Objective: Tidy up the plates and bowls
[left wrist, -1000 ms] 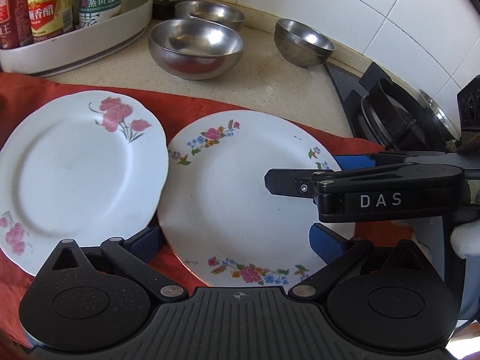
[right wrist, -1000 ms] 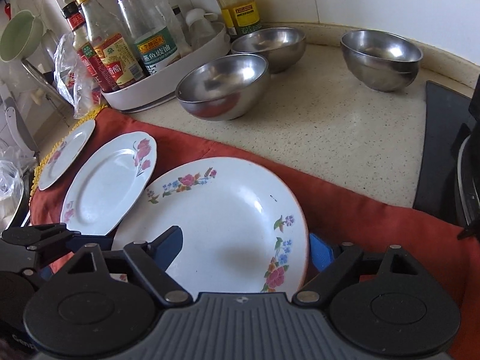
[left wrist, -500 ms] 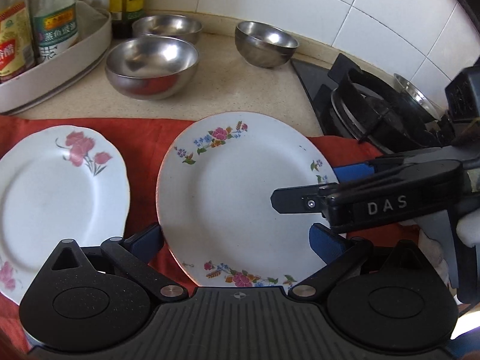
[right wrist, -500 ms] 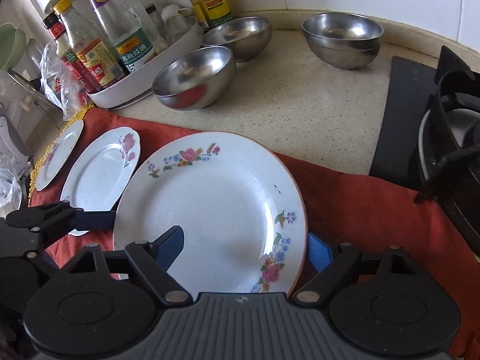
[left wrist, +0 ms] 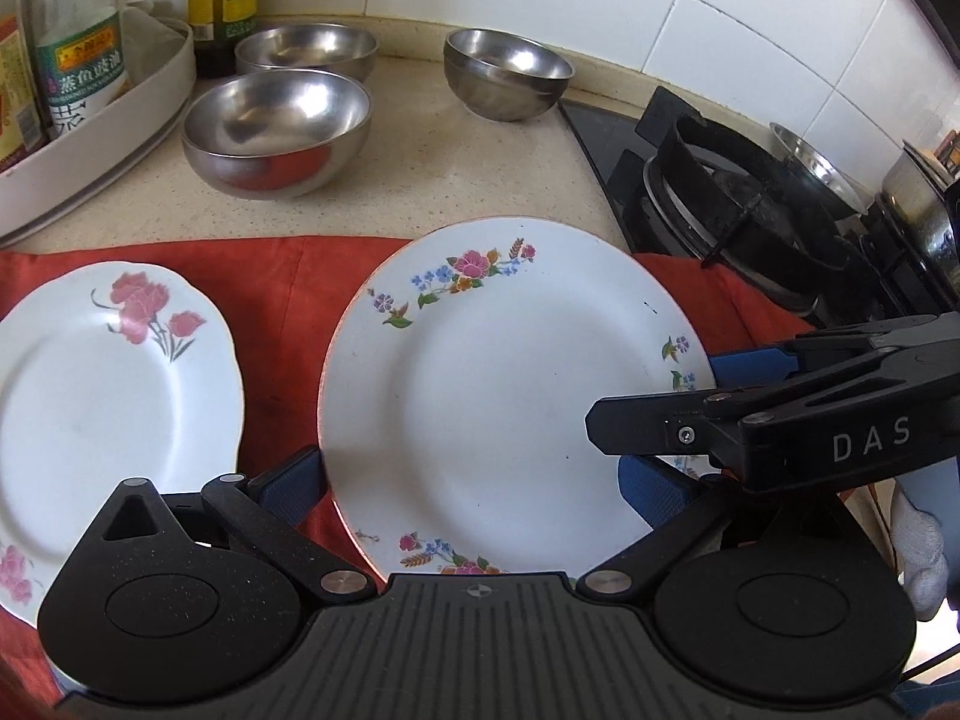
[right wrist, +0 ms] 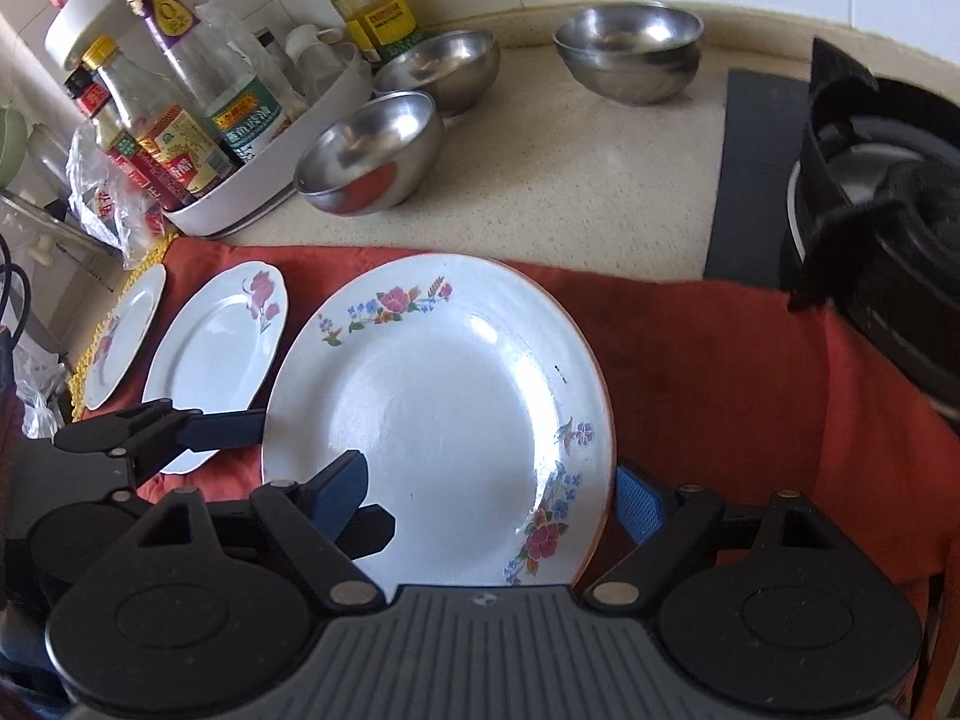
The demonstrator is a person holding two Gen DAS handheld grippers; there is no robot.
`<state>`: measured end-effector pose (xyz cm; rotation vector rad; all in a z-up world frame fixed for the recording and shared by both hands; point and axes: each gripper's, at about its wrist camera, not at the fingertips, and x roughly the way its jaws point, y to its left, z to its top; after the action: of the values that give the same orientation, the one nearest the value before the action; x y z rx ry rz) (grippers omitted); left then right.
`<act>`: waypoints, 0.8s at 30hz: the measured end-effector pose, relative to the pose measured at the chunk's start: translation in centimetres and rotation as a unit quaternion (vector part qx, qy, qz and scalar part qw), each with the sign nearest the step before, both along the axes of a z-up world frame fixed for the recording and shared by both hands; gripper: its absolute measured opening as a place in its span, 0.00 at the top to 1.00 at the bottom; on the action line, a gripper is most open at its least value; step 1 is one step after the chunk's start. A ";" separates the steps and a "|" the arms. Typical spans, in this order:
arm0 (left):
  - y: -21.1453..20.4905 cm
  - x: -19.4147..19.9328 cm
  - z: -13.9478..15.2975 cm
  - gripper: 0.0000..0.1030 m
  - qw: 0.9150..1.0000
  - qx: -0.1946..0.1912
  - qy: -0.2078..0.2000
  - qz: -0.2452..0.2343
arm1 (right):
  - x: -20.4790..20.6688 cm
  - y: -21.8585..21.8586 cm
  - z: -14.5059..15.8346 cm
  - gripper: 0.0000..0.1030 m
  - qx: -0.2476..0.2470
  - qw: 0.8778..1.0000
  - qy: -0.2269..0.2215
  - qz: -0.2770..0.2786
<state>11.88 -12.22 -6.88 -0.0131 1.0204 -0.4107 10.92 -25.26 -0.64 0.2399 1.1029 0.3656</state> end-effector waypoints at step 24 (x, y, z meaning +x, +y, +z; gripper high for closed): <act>3.9 -1.0 2.2 0.00 0.992 0.058 -0.043 0.106 | 2.8 5.8 3.0 0.16 -0.038 0.984 -0.146 0.096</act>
<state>10.91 -8.33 -4.67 0.0009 0.9457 -0.1563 13.77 -19.41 2.34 0.0097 0.8491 0.5118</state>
